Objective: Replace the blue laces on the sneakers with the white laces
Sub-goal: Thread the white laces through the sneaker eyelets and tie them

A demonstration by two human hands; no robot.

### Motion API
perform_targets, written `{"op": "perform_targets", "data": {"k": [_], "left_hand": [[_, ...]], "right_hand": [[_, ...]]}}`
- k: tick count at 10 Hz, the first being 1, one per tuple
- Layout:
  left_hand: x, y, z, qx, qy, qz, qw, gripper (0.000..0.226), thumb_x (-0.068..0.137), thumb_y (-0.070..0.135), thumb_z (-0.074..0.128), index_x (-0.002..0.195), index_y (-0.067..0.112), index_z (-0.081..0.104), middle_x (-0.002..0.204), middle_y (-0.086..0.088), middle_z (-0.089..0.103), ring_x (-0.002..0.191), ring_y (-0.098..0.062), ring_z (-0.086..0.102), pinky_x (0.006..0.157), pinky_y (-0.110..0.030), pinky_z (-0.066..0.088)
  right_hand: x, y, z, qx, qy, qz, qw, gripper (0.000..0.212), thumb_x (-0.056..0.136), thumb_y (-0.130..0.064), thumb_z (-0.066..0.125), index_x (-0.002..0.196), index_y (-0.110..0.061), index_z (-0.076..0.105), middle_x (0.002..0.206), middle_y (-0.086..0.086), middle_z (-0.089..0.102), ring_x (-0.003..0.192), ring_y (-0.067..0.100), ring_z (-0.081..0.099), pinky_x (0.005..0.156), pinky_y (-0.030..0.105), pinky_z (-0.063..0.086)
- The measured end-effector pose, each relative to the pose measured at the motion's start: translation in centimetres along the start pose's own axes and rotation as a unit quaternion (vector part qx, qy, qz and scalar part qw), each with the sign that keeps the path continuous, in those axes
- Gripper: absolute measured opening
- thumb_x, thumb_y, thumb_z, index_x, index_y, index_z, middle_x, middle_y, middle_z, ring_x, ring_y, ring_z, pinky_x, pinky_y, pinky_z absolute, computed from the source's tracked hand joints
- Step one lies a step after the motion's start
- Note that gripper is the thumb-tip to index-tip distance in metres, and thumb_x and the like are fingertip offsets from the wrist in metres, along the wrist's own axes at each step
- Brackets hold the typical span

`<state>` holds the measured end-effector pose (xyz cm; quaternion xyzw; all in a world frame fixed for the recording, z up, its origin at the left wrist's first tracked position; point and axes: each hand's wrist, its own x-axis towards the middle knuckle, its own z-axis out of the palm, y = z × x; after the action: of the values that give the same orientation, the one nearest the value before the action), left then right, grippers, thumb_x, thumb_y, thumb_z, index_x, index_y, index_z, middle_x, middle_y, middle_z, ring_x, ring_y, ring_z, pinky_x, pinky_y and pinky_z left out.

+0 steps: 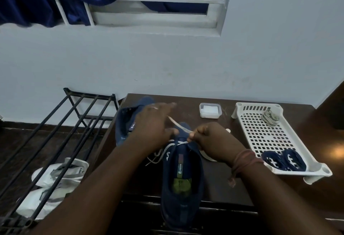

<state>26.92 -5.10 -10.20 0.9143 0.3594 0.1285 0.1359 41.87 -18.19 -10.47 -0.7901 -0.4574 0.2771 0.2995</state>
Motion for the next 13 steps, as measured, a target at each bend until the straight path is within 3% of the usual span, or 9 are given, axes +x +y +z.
{"op": "perform_targets", "data": {"k": [1,2,3,6,7,9,11,12,13], "left_hand": [[-0.6,1.6,0.9,-0.133,-0.08,0.118,0.981,0.031,0.086,0.032,0.072,0.116,0.036,0.072,0.107,0.01,0.075,0.1,-0.005,0.067,0.095,-0.04,0.05],[-0.6,1.4,1.3,-0.183,-0.107,0.068,0.975,0.009,0.082,0.022,0.075,0.086,0.029,0.08,0.08,0.013,0.075,0.077,-0.003,0.068,0.077,-0.036,0.056],[-0.5,1.4,1.8,-0.171,-0.076,0.018,0.982,0.015,0.086,0.017,0.068,0.076,0.023,0.076,0.077,0.012,0.073,0.075,-0.003,0.068,0.075,-0.033,0.057],[-0.7,1.6,4.0,-0.125,-0.127,-0.003,0.984,0.014,0.085,0.021,0.064,0.095,0.028,0.07,0.091,0.007,0.073,0.086,-0.01,0.064,0.083,-0.032,0.052],[-0.8,1.8,3.9,-0.077,-0.118,0.023,0.99,0.008,0.079,0.022,0.069,0.081,0.025,0.077,0.08,0.008,0.073,0.075,-0.009,0.065,0.076,-0.032,0.054],[-0.8,2.0,4.8,0.049,-0.044,0.054,0.996,0.028,0.085,0.034,0.052,0.081,0.02,0.076,0.087,-0.003,0.064,0.082,-0.023,0.058,0.076,-0.039,0.05],[-0.9,2.1,5.9,0.043,-0.047,-0.006,0.998,0.029,0.084,0.038,0.057,0.069,0.018,0.073,0.078,0.002,0.054,0.087,-0.023,0.054,0.078,-0.038,0.047],[-1.2,3.2,6.2,0.06,-0.032,-0.01,0.998,0.029,0.086,0.036,0.057,0.072,0.016,0.072,0.079,0.002,0.052,0.087,-0.02,0.049,0.069,-0.032,0.036],[-1.7,4.0,6.4,0.075,-0.013,0.009,0.997,0.026,0.089,0.029,0.054,0.072,0.016,0.07,0.08,-0.002,0.056,0.086,-0.022,0.05,0.072,-0.031,0.034]], "right_hand": [[0.1,0.2,0.5,-0.046,0.004,0.011,0.999,0.038,0.088,-0.03,0.067,0.053,-0.015,0.063,0.052,-0.001,0.062,0.054,0.012,0.059,0.059,0.029,0.046],[-0.1,0.4,0.7,-0.03,0.028,0.039,0.998,0.033,0.082,-0.037,0.074,0.06,-0.013,0.068,0.053,-0.003,0.065,0.05,0.006,0.059,0.061,0.03,0.051],[-0.1,0.4,1.2,-0.025,0.035,0.065,0.997,0.029,0.074,-0.04,0.081,0.074,-0.013,0.069,0.069,-0.001,0.07,0.066,0.013,0.065,0.069,0.034,0.056],[0.4,0.9,2.2,0.091,0.002,0.111,0.99,0.009,0.083,-0.008,0.068,0.079,-0.003,0.074,0.077,0.013,0.074,0.063,0.017,0.063,0.068,0.038,0.057],[0.4,0.6,2.2,0.097,-0.011,0.124,0.987,0.007,0.081,-0.008,0.068,0.08,-0.004,0.074,0.077,0.013,0.073,0.07,0.02,0.066,0.078,0.046,0.058],[-0.1,0.6,2.7,-0.037,0.023,0.121,0.992,0.021,0.093,-0.027,0.057,0.078,-0.013,0.065,0.075,0.002,0.063,0.082,0.023,0.062,0.082,0.031,0.048],[0.8,2.7,2.1,0.003,-0.057,0.204,0.977,0.026,0.089,-0.016,0.058,0.112,-0.009,0.069,0.115,0.014,0.067,0.107,0.034,0.063,0.093,0.044,0.053],[1.4,4.3,2.2,0.2,-0.006,0.251,0.947,0.017,0.083,-0.019,0.06,0.096,-0.012,0.07,0.114,0.017,0.069,0.106,0.031,0.067,0.092,0.045,0.056],[2.0,5.2,2.3,0.165,-0.033,0.237,0.957,0.021,0.079,-0.023,0.062,0.096,-0.013,0.071,0.113,0.016,0.07,0.105,0.031,0.068,0.091,0.046,0.057]]}}
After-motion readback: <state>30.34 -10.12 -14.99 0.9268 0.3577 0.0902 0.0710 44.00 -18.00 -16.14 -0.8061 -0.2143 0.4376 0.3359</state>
